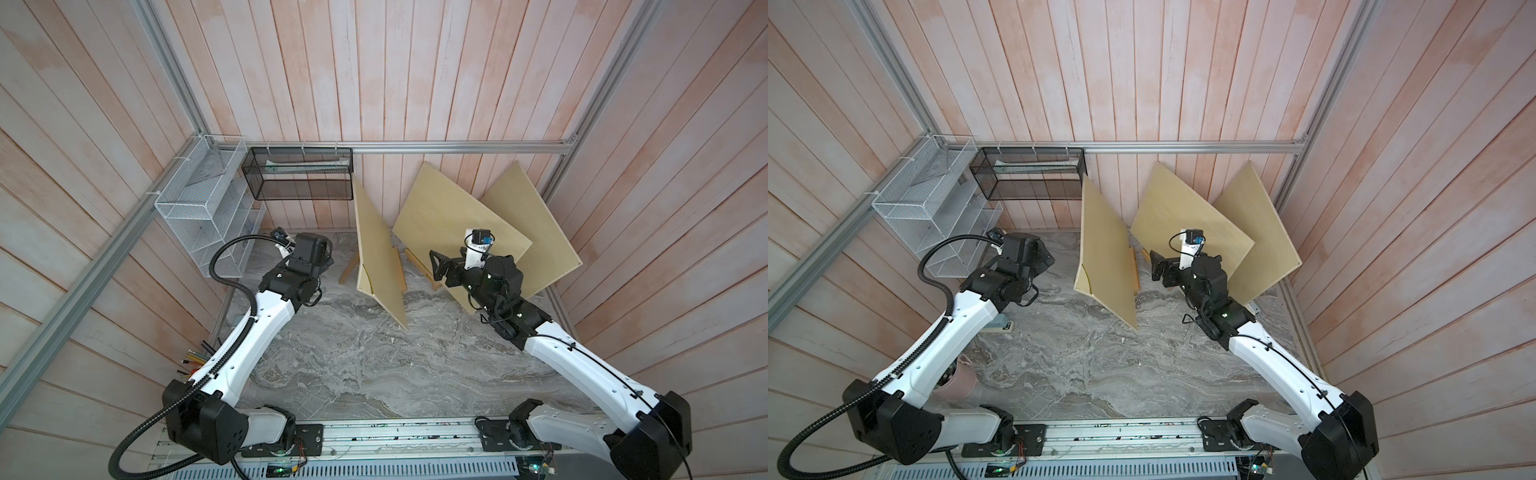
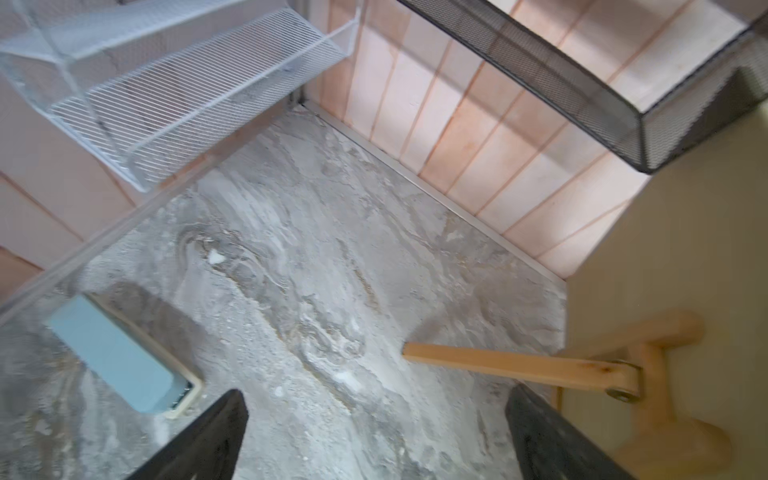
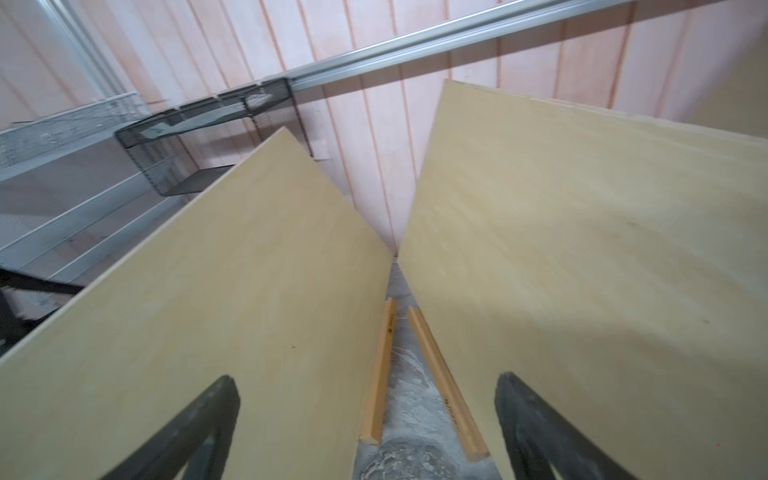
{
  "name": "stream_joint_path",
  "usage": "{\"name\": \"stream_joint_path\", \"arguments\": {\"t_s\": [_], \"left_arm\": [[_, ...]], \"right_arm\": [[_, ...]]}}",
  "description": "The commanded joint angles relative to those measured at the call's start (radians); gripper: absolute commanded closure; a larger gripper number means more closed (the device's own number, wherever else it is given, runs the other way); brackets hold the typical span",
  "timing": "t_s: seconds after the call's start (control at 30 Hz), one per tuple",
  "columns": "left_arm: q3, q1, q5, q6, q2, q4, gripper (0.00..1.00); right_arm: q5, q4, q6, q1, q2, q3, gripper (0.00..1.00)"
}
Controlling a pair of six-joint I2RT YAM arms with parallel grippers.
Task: Assemble the easel
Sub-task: Place the drawing board on the easel, then reset both arms
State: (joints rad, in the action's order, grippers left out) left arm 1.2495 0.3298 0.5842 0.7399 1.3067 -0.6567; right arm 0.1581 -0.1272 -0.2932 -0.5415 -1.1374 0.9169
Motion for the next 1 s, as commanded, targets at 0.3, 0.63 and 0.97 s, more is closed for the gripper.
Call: {"name": "stream_joint_path", "arguments": {"t_s": [0.3,0.63,0.97], "left_arm": [[-0.489,-0.085,0.242,-0.319,-0.050,0.451,0.00],[-0.631,-0.129,0.273,-0.412,0.151,0.827,0.00],[-0.781,-0.184,0.015,-0.627,0.183,1.342,0.00]], "right_arm": [[0.148,-0.196,0.130,0.025,0.185,-0.494,0.02],[0.333,-0.646,0.346,0.189,-0.070,-0.615,0.02],[0.209,-0.961,0.291,0.345,-0.254,-0.674,0.02]]}}
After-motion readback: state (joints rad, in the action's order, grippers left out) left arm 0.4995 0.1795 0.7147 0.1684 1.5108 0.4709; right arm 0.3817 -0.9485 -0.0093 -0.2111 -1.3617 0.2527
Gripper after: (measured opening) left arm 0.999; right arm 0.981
